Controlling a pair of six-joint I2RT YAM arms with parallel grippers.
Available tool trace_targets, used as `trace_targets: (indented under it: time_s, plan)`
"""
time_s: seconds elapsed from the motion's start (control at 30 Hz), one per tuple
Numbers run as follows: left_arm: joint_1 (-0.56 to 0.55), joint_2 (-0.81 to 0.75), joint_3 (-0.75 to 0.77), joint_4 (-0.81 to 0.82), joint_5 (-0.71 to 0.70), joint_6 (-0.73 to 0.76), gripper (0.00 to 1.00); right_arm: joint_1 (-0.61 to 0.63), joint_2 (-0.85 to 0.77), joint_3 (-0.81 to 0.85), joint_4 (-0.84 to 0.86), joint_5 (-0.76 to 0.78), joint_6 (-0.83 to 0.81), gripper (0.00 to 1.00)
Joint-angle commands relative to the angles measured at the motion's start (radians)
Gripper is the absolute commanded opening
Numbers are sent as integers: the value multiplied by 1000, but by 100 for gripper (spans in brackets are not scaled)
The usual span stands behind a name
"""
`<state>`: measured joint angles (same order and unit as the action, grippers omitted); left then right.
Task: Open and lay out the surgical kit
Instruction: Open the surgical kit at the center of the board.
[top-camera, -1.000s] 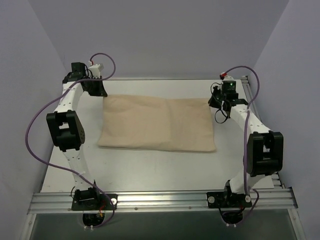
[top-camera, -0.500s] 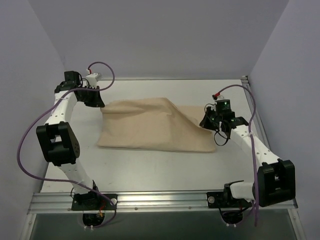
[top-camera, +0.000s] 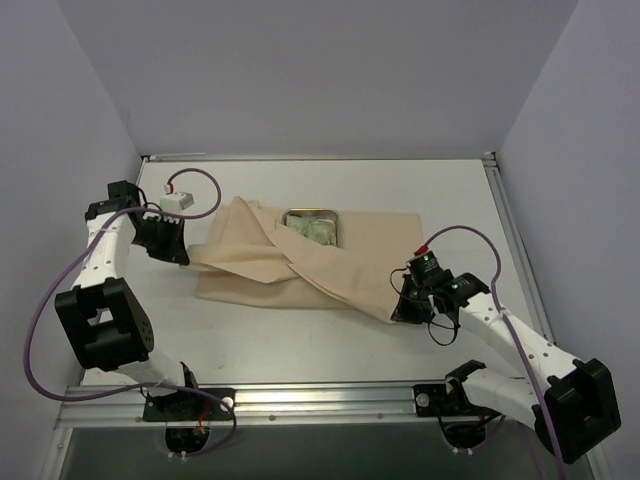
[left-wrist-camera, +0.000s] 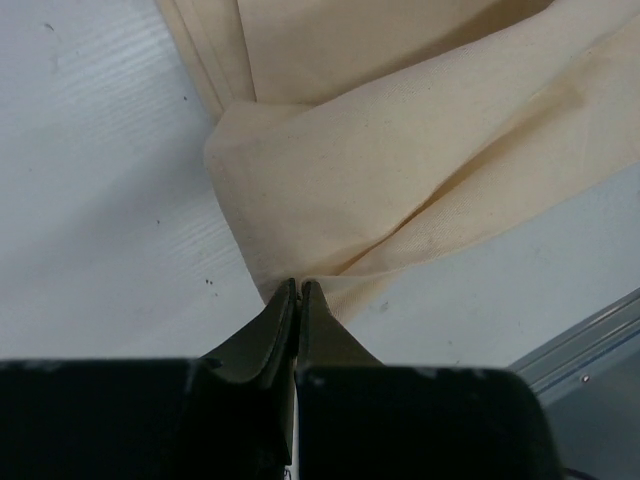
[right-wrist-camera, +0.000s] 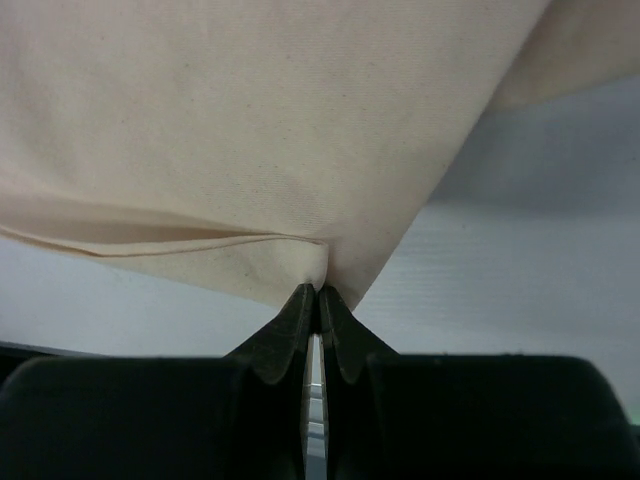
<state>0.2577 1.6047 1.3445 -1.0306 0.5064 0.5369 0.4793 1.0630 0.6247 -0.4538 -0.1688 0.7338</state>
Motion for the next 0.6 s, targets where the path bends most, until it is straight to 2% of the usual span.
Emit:
trace_targets:
  time_s: [0.0,0.33,0.4,0.5,0.53,0.57]
  plan:
    - [15,-72,-39,-118,-66,155,2,7,-54,-13,-192,80,65,0]
    - [35,-121,-174,-264,-146,359,3,36,-190,-34,-465,57,101,0]
    - [37,-109,-180,-304,-147,423,8,45,-186,-34,-485,43,95,0]
    - [58,-98,-145,-420,-117,537,29,61,-182,-37,-528,31,73,0]
    - [73,-94,-124,-484,-85,593,44,64,-181,-31,-536,28,70,0]
    - [81,-88,-66,-509,-65,610,49,67,-176,-25,-540,29,69,0]
